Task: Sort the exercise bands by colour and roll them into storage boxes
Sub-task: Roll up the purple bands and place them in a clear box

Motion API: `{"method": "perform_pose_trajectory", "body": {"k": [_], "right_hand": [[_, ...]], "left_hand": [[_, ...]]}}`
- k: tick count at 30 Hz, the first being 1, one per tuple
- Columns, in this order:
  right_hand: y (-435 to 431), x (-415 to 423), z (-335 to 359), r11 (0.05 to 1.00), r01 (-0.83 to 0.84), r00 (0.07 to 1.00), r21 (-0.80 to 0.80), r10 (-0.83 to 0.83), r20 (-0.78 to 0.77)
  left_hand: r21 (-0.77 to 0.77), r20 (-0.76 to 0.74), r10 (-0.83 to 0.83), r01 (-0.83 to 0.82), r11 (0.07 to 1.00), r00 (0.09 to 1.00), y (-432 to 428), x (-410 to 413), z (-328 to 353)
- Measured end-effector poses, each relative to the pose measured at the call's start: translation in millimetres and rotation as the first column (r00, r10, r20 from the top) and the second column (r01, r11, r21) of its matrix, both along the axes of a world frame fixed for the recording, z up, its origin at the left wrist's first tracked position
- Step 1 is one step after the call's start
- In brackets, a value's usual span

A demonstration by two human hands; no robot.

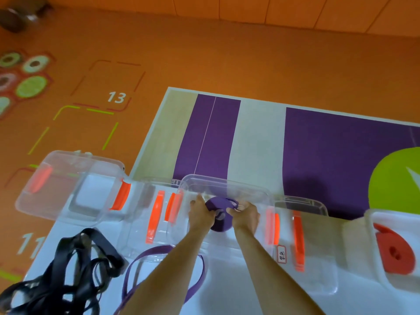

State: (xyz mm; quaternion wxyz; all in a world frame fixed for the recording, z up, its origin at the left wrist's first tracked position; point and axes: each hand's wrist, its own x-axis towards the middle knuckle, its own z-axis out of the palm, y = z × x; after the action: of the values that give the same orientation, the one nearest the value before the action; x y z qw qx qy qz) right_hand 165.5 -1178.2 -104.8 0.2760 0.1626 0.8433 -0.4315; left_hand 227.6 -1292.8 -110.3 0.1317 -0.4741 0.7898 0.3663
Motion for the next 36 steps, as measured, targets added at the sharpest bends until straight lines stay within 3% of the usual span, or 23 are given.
{"method": "perform_pose_trajectory", "body": {"k": [6, 10, 12, 15, 17, 20, 25, 26, 28, 30, 32, 34, 36], "right_hand": [[-4, 1, -18, 0.972, -0.171, 0.983, 0.164, 0.179, -0.039], [-2, -6, 0, 0.923, -0.337, 0.939, 0.184, 0.315, 0.141], [3, -4, 21, 0.894, -0.422, 0.903, 0.154, 0.399, 0.158], [19, 12, 60, 0.856, -0.5, 0.861, 0.13, 0.508, -0.028], [33, 33, 84, 0.856, -0.497, 0.824, 0.141, 0.517, -0.234], [50, 74, 117, 0.813, -0.523, 0.65, 0.255, 0.574, -0.497], [66, 151, 132, 0.764, -0.519, 0.365, 0.384, 0.604, -0.709], [65, 168, 125, 0.759, -0.529, 0.375, 0.379, 0.61, -0.698], [61, 200, 102, 0.767, -0.543, 0.524, 0.343, 0.628, -0.575], [53, 225, 70, 0.789, -0.549, 0.727, 0.277, 0.614, -0.307], [40, 244, 40, 0.862, -0.467, 0.874, 0.196, 0.484, -0.044], [20, 259, 21, 0.99, -0.142, 0.978, 0.019, 0.138, 0.156], [7, 270, 8, 0.981, 0.178, 0.964, -0.074, -0.159, 0.214]], "left_hand": [[-0.011, 0.022, -0.022, 0.022, 1.0, 1.0, -7, -1, -7], [0.04, 0.029, -0.091, 0.09, 0.995, 0.995, -10, 3, 14], [0.024, 0.01, -0.183, 0.183, 0.983, 0.983, -9, 10, 40], [-0.163, -0.032, -0.391, 0.381, 0.91, 0.92, -8, 36, 92], [-0.412, 0.032, -0.527, 0.492, 0.767, 0.849, -11, 64, 124], [-0.568, 0.026, -0.591, 0.498, 0.655, 0.806, -21, 112, 153], [-0.665, -0.042, -0.604, 0.429, 0.612, 0.796, -46, 194, 155], [-0.654, -0.039, -0.594, 0.429, 0.623, 0.803, -51, 211, 148], [-0.609, -0.016, -0.573, 0.447, 0.656, 0.819, -60, 244, 130], [-0.541, 0.012, -0.558, 0.474, 0.694, 0.83, -70, 275, 113], [-0.458, 0.028, -0.548, 0.498, 0.736, 0.836, -80, 303, 103], [-0.387, 0.023, -0.562, 0.526, 0.757, 0.827, -88, 326, 100], [-0.335, -0.001, -0.58, 0.546, 0.768, 0.815, -92, 343, 99]]}}
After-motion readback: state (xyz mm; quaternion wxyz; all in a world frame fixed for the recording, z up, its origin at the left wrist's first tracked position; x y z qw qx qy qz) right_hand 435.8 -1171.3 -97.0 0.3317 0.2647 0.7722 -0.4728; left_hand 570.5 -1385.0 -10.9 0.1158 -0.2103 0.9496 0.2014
